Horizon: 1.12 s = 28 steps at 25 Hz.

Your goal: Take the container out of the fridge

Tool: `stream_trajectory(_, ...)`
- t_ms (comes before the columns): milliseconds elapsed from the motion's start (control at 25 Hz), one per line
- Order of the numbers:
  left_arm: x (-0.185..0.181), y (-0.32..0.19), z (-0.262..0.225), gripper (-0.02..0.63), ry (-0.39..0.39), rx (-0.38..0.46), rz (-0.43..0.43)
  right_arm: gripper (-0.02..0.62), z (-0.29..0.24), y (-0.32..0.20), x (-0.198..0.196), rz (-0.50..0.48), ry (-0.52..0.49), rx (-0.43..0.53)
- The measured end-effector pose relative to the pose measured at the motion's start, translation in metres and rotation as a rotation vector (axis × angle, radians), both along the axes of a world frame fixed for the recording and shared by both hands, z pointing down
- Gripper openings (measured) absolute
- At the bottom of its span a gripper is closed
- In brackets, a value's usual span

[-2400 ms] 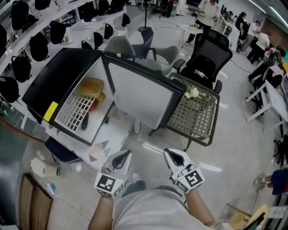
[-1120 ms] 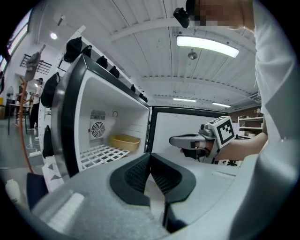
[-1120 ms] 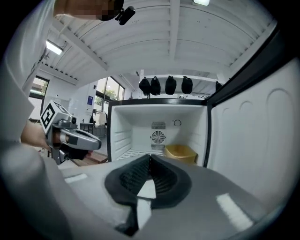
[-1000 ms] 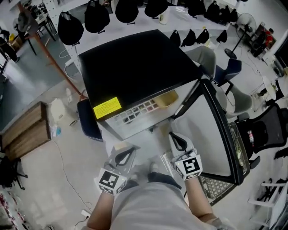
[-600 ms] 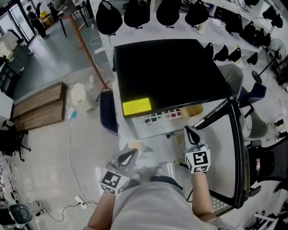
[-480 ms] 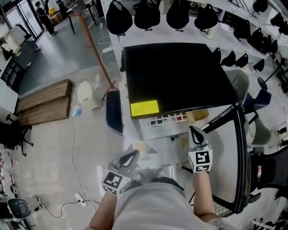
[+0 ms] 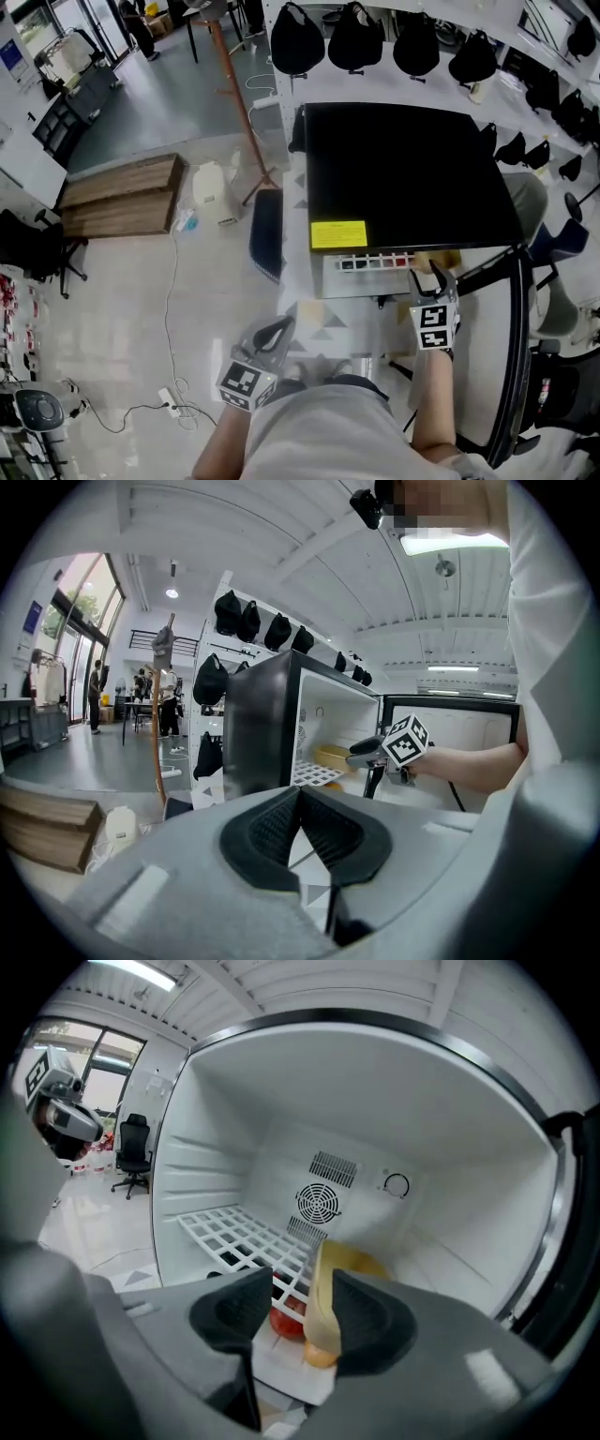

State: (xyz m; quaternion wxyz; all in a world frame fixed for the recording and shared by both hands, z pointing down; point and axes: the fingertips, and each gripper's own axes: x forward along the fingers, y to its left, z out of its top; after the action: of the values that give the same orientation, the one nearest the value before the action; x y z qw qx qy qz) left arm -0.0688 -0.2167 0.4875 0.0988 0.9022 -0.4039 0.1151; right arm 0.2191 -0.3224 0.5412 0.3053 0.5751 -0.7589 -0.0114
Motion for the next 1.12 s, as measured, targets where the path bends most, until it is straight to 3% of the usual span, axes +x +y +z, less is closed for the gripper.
stream_trajectory(480, -0.015, 0.009, -0.001, 0.009, 0.001, 0.0, -0.069, 0.186, 0.03, -0.011, 0.003, -0.049, 0.18, -0.087)
stream_trajectory(640, -0.017, 0.013, -0.001, 0.009, 0.01, 0.003, -0.08, 0.091, 0.029, -0.014, 0.012, -0.04, 0.22, -0.082)
stream_trajectory(760, -0.018, 0.015, -0.001, 0.009, 0.012, 0.003, -0.088, 0.048, 0.028, -0.014, 0.015, -0.038, 0.223, -0.08)
stream_trajectory(1120, -0.018, 0.02, -0.003, 0.009, 0.023, 0.009, -0.079, 0.028, 0.021, 0.0, 0.003, -0.058, 0.161, -0.078)
